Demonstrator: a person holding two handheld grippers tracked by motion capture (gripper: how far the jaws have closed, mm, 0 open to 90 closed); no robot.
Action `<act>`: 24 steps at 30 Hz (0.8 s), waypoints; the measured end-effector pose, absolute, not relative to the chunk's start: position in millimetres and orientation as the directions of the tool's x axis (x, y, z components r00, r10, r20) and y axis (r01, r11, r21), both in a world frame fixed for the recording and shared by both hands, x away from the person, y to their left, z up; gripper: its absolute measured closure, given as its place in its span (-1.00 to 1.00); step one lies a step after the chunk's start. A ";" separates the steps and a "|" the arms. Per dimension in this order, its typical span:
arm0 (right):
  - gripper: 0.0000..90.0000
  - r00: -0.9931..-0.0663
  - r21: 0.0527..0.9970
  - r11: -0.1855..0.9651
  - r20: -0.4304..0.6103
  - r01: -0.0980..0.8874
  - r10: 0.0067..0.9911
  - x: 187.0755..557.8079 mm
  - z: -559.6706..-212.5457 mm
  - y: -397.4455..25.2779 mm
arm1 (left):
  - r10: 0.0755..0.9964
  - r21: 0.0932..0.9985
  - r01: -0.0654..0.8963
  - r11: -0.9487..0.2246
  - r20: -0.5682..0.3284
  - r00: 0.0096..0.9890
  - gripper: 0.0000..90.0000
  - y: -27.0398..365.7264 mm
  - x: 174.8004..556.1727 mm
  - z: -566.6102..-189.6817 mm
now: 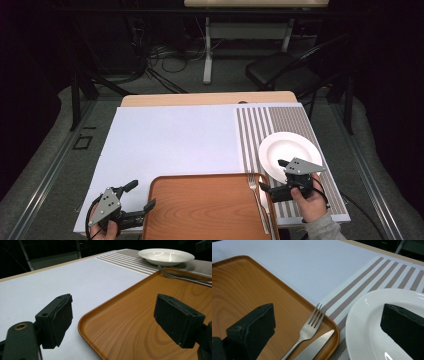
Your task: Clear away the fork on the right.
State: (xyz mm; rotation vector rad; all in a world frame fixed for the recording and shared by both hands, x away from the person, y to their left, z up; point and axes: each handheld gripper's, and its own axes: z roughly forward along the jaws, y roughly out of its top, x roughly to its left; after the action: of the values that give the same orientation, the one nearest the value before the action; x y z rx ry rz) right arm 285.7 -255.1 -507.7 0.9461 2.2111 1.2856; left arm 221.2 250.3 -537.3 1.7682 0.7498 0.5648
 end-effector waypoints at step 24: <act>-1.00 -0.652 0.655 0.690 -0.383 0.308 0.654 287.9 -502.0 -272.3 | 0.725 0.951 0.214 -0.221 0.013 0.688 -0.65 250.3 221.1 -537.4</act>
State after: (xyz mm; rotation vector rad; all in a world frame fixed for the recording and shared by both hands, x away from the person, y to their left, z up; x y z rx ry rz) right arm 287.9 -272.3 -502.0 0.7343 2.2844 0.7358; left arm 221.1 250.3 -537.4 1.7707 0.7508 0.5644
